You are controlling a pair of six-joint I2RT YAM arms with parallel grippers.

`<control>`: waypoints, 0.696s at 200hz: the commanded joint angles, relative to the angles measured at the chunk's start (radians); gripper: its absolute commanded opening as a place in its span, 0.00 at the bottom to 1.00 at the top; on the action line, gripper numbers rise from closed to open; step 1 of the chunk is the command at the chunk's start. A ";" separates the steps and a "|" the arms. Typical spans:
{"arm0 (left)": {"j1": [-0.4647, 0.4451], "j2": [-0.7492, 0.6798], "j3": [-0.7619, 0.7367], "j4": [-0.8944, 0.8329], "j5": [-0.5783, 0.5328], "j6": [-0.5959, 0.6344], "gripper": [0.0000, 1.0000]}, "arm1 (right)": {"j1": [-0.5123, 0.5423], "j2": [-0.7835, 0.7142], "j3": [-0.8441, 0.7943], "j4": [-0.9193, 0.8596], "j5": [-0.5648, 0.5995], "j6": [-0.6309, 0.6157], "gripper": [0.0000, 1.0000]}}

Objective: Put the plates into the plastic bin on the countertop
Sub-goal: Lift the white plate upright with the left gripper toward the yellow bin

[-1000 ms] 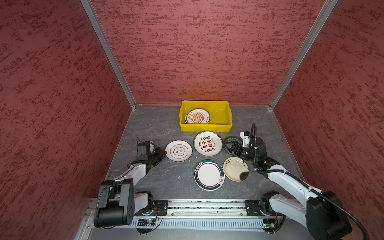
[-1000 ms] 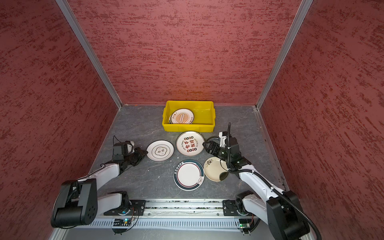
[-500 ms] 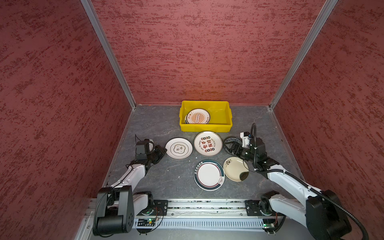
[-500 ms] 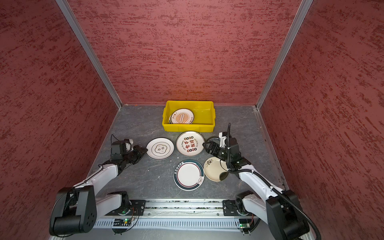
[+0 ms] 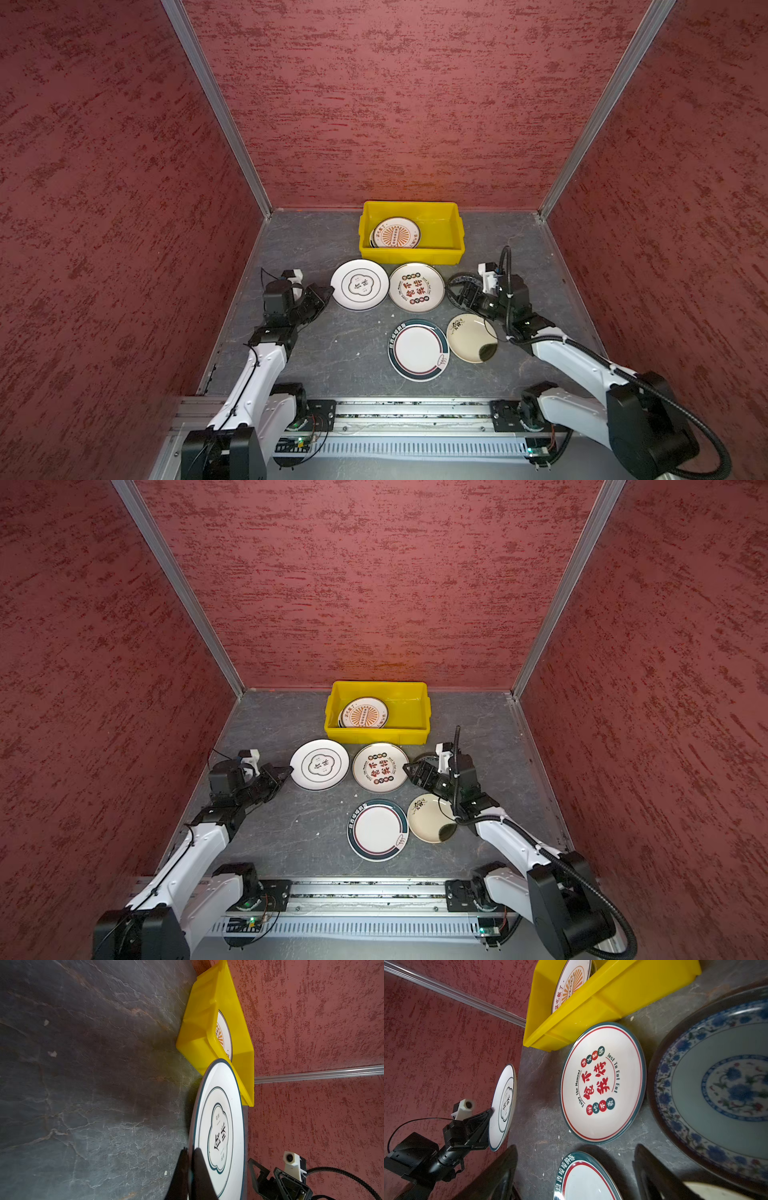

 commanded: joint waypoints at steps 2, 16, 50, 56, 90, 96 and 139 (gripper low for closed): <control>-0.014 -0.017 0.050 0.012 0.000 -0.016 0.00 | -0.001 0.004 -0.009 0.050 -0.023 0.010 0.88; -0.025 -0.011 0.056 0.016 0.001 -0.021 0.00 | -0.001 0.003 -0.009 0.057 -0.029 0.014 0.88; -0.066 -0.001 0.061 0.048 -0.019 -0.030 0.00 | -0.001 0.004 -0.004 0.071 -0.041 0.022 0.88; -0.072 0.002 0.064 0.053 -0.026 -0.031 0.00 | -0.001 0.004 -0.003 0.069 -0.042 0.023 0.88; -0.112 0.029 0.096 0.088 -0.054 -0.033 0.00 | -0.002 -0.010 -0.006 0.065 -0.046 0.029 0.88; -0.123 0.037 0.105 0.094 -0.060 -0.034 0.00 | -0.001 -0.015 -0.007 0.065 -0.045 0.031 0.88; -0.209 0.107 0.182 0.120 -0.114 -0.004 0.00 | -0.001 -0.056 -0.022 0.052 -0.029 0.034 0.88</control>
